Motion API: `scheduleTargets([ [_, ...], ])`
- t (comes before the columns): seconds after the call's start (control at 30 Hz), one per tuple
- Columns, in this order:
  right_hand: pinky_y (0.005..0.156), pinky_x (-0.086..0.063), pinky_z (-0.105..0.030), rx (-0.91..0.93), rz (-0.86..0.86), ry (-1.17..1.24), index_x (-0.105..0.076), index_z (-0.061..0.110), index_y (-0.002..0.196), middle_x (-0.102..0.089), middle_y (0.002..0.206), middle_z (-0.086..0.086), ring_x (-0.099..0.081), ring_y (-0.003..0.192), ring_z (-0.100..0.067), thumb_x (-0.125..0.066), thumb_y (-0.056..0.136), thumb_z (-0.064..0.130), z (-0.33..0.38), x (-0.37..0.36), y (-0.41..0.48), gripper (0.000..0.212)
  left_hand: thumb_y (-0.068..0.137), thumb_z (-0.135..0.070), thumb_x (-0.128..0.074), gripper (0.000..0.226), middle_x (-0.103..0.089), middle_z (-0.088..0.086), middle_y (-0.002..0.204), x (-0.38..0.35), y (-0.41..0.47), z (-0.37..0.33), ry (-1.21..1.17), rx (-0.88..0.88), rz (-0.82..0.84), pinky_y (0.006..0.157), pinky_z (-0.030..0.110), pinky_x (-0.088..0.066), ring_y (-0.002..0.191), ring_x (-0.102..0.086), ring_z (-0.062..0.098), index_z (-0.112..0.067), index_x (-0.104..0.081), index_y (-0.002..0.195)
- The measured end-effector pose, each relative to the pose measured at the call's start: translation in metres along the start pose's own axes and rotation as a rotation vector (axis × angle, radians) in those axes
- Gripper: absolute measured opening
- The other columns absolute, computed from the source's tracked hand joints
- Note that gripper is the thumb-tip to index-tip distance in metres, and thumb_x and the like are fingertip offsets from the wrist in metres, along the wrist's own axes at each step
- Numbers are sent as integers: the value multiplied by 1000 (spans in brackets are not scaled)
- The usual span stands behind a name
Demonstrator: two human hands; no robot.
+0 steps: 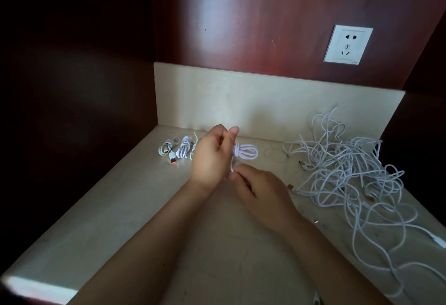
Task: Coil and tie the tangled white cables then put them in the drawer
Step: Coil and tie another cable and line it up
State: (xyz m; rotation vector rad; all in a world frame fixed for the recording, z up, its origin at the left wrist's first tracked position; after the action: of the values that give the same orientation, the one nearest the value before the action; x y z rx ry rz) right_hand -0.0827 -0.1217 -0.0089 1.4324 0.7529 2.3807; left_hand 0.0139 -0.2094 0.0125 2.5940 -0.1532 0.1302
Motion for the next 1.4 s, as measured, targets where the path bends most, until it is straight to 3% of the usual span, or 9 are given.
scheduleTargets([
  [0.17,59,-42,-32,-54,-220,62,-64,25,86,-63,70,7,-55,62,-9,-42,88,47,-7,28,-2,31,94,-42,-58,40,-54,0,56,-5,0,5,298,-133,100,59,38,-44,56,-50,17,-14,-49,67],
  [0.33,65,-48,-36,-196,-332,290,-68,22,81,-65,72,8,-61,69,-13,-55,89,47,-37,42,3,29,88,-50,-58,48,-54,18,62,-22,-8,3,73,-122,304,55,38,-41,54,-44,20,-9,-50,64],
  [0.53,66,-46,-23,-272,-245,651,-72,22,78,-69,71,8,-60,67,-3,-65,92,9,-51,29,10,21,100,-20,-52,45,-34,5,56,-25,-8,-8,-170,-68,287,48,20,-29,49,-31,7,5,-42,64],
  [0.63,61,-40,-15,-285,-81,515,-70,25,85,-61,61,23,-54,59,8,-55,94,19,-44,11,6,18,102,-19,-47,44,-37,2,52,-23,-7,-7,-219,-1,214,45,17,-31,42,-33,3,12,-46,72],
  [0.73,67,-45,-30,-201,93,276,-64,23,82,-60,66,14,-55,66,0,-44,96,43,-29,-6,-1,32,102,-25,-46,38,-39,-13,51,-17,-3,1,-131,14,149,52,24,-32,46,-35,2,-1,-47,73],
  [0.83,60,-35,-33,-81,180,136,-43,32,69,-49,61,15,-43,58,-2,-46,98,40,-11,-12,-4,31,102,-26,-49,38,-37,-9,60,-10,-2,4,9,-39,124,60,30,-34,57,-34,8,-14,-37,68],
  [1.17,63,-44,-35,-93,-138,106,-66,25,90,-61,72,10,-54,65,-8,-43,92,44,-25,33,2,30,97,-40,-53,39,-49,-2,61,-17,-2,2,373,-218,295,63,41,-44,61,-49,19,-15,-47,67],
  [1.3,63,-47,-30,-187,-196,352,-69,16,83,-66,72,5,-61,67,-10,-58,95,23,-33,35,6,17,93,-52,-43,46,-38,-6,59,-23,-8,-1,189,-194,405,58,40,-39,58,-38,11,-16,-38,64],
  [1.4,44,-37,-18,-343,-119,658,-66,11,83,-58,53,7,-48,44,-3,-58,96,10,-33,30,9,16,97,-44,-43,51,-44,5,62,-21,-10,-6,-25,-141,373,56,35,-39,59,-42,13,-1,-45,69],
])
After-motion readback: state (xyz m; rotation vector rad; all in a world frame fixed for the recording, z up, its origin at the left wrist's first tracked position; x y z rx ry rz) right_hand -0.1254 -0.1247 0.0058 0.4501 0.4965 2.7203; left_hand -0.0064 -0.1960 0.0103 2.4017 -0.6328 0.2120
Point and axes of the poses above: each hand's wrist, its own y-axis towards the middle knuckle, its own x-axis out of the back of the hand, z = x × y, the point moved 5 cm from there along y, towards the middle knuckle
